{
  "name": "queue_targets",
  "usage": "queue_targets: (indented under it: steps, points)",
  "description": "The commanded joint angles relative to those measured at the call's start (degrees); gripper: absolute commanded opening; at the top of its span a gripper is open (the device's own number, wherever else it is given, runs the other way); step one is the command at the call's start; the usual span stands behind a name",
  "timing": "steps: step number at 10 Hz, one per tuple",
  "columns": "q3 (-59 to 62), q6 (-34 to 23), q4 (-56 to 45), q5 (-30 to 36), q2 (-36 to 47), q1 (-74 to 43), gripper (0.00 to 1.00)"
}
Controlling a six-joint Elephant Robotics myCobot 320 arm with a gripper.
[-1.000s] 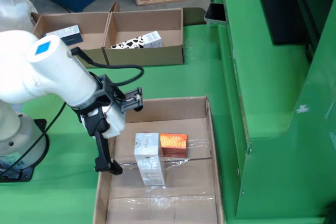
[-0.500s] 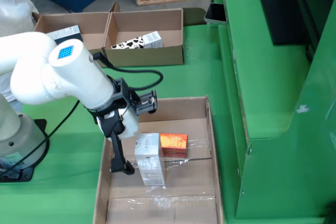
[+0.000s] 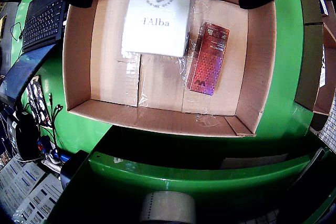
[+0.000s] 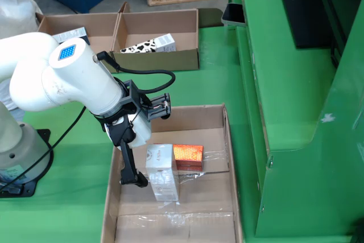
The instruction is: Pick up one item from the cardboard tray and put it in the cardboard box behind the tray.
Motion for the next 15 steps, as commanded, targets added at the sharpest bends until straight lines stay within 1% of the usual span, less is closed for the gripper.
queue_targets:
  steps: [1, 4, 5, 8, 9, 15]
  points:
    - [1.8, -0.2, 0.6, 0.1, 1.1, -0.2, 1.0]
    - [1.8, -0.2, 0.6, 0.1, 1.1, -0.2, 1.0]
    - [3.3, 0.6, 1.5, -0.6, -0.4, 0.2, 1.0]
    - [19.4, 1.5, -5.8, -0.7, -9.7, 0.1, 1.0]
    - [27.6, 1.4, -9.7, -0.5, -14.3, -0.1, 1.0]
    - [27.6, 1.4, -9.7, -0.5, -14.3, -0.1, 1.0]
